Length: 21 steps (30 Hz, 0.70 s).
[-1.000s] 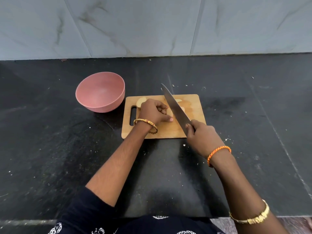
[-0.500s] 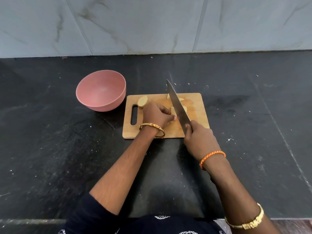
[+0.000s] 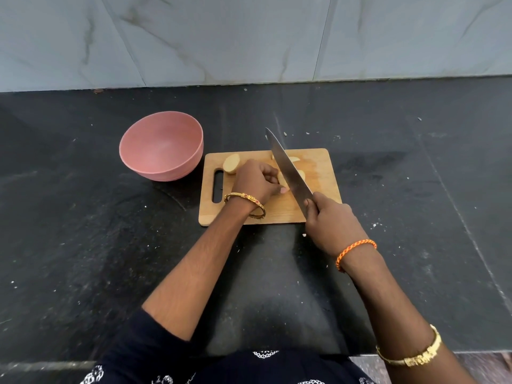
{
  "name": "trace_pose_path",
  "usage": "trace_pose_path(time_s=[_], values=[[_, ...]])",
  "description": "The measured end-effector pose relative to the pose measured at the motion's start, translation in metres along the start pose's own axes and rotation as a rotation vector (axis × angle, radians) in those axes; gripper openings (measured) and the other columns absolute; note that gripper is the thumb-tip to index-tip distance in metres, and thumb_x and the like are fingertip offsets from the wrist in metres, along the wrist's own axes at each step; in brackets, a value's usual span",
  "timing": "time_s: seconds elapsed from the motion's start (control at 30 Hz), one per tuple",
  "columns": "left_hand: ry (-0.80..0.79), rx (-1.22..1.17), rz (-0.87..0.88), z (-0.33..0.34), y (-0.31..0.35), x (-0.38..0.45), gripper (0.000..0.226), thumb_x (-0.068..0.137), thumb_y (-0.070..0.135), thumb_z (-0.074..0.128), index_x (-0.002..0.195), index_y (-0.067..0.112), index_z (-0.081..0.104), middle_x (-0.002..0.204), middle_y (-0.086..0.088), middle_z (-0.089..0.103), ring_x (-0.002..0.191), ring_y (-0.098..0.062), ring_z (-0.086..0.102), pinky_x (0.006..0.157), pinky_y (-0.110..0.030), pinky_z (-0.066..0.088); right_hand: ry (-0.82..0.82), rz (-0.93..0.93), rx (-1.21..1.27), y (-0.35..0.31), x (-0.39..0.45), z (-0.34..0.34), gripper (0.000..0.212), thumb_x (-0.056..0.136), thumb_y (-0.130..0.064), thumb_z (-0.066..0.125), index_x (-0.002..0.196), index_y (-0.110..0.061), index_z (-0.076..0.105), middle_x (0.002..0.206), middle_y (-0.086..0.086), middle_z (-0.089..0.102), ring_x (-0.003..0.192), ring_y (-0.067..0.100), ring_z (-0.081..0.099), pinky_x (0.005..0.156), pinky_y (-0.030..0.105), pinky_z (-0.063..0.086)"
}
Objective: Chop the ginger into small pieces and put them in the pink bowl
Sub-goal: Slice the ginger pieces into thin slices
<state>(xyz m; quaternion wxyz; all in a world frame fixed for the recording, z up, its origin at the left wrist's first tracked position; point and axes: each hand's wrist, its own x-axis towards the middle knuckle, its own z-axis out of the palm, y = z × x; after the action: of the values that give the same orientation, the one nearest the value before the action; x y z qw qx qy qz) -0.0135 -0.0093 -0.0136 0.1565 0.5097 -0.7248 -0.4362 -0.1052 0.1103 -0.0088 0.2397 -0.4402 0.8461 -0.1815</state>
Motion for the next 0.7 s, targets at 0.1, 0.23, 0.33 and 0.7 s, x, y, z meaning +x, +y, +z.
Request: trace_pose_path(time_s=[0.1, 0.23, 0.33, 0.7], values=[[0.029, 0.031, 0.007, 0.002, 0.002, -0.001, 0.043, 0.068, 0.011, 0.08, 0.108, 0.003, 0.066, 0.093, -0.009, 0.071, 0.078, -0.01, 0.059, 0.076, -0.019, 0.045, 0.018, -0.025, -0.044, 0.002, -0.001, 0.002, 0.02, 0.1, -0.03, 0.033, 0.086, -0.017, 0.041, 0.061, 0.0, 0.04, 0.066, 0.029, 0.047, 0.063, 0.032, 0.039], [0.032, 0.049, 0.007, 0.002, 0.003, 0.0, 0.043, 0.068, 0.011, 0.08, 0.108, 0.001, 0.066, 0.093, -0.009, 0.071, 0.078, -0.011, 0.06, 0.076, -0.019, 0.045, 0.032, -0.024, -0.05, 0.0, -0.004, 0.009, 0.022, 0.1, -0.03, 0.032, 0.092, -0.013, 0.043, 0.063, 0.004, 0.045, 0.066, 0.031, 0.053, 0.063, 0.036, 0.048], [0.038, 0.052, 0.006, 0.002, 0.003, 0.0, 0.041, 0.068, 0.012, 0.08, 0.105, 0.001, 0.067, 0.092, -0.01, 0.072, 0.081, -0.013, 0.063, 0.077, -0.02, 0.047, 0.03, -0.015, -0.053, -0.001, -0.004, 0.012, 0.02, 0.101, -0.03, 0.032, 0.097, -0.013, 0.044, 0.067, 0.006, 0.049, 0.068, 0.03, 0.056, 0.065, 0.038, 0.051], [0.04, -0.009, -0.041, 0.004, 0.008, 0.003, 0.032, 0.065, 0.014, 0.082, 0.095, 0.006, 0.072, 0.092, -0.006, 0.072, 0.09, -0.019, 0.065, 0.083, -0.029, 0.053, 0.012, 0.038, 0.044, 0.02, -0.003, 0.009, 0.02, 0.099, -0.029, 0.034, 0.087, -0.014, 0.041, 0.073, 0.016, 0.05, 0.074, 0.04, 0.053, 0.066, 0.038, 0.045]])
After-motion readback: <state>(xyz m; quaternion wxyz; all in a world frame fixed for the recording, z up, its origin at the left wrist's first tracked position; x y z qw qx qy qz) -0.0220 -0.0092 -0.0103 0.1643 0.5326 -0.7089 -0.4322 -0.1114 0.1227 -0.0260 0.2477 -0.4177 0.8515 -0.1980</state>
